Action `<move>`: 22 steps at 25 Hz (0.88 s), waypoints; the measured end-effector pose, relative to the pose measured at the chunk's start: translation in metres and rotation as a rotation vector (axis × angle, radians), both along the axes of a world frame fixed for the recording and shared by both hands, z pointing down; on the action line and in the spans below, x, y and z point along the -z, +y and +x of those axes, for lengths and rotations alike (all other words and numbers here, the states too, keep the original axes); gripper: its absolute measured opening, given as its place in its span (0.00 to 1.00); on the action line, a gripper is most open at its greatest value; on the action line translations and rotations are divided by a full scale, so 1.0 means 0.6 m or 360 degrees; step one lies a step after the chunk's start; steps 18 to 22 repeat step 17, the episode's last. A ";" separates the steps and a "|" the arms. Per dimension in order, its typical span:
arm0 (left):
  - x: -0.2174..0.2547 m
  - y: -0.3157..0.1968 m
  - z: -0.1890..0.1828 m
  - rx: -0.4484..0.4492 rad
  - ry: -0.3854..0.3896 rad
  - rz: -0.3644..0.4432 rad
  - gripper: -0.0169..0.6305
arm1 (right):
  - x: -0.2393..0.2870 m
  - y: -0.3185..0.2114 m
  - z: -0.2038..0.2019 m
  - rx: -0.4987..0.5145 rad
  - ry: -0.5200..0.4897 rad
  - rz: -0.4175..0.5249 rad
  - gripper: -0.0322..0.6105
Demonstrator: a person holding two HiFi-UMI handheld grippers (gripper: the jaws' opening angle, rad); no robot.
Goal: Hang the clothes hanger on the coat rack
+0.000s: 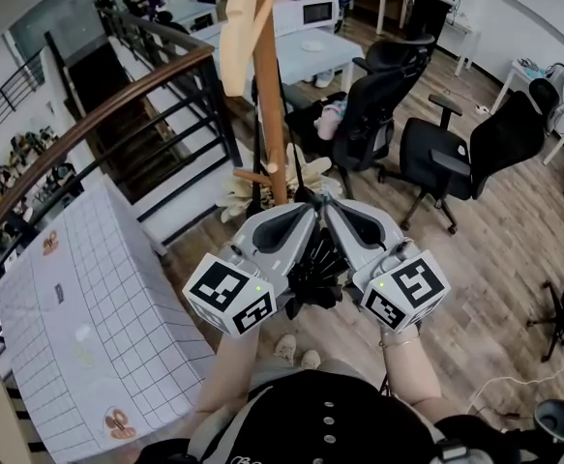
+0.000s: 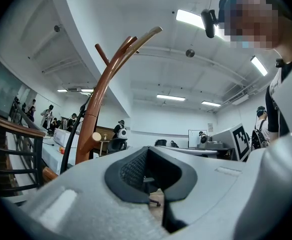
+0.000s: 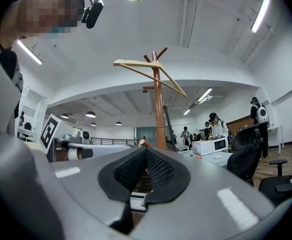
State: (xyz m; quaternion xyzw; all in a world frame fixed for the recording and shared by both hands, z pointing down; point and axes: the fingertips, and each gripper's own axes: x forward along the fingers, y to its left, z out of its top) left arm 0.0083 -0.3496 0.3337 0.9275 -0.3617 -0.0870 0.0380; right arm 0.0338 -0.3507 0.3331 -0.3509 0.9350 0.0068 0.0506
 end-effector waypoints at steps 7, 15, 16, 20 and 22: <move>0.004 0.002 0.003 0.0003 0.0011 -0.0004 0.02 | 0.005 0.004 0.008 -0.0018 -0.0003 0.0007 0.05; 0.007 0.002 -0.003 0.0016 0.0027 -0.0007 0.02 | 0.005 0.005 -0.001 0.0009 -0.0005 0.0012 0.05; 0.009 0.002 -0.004 0.0020 0.0027 -0.0007 0.02 | 0.005 0.006 -0.002 0.0014 -0.0006 0.0014 0.05; 0.010 0.003 -0.005 0.0023 0.0028 -0.0007 0.02 | 0.006 0.007 -0.003 0.0018 -0.0007 0.0016 0.05; 0.010 0.003 -0.005 0.0023 0.0028 -0.0007 0.02 | 0.006 0.007 -0.003 0.0018 -0.0007 0.0016 0.05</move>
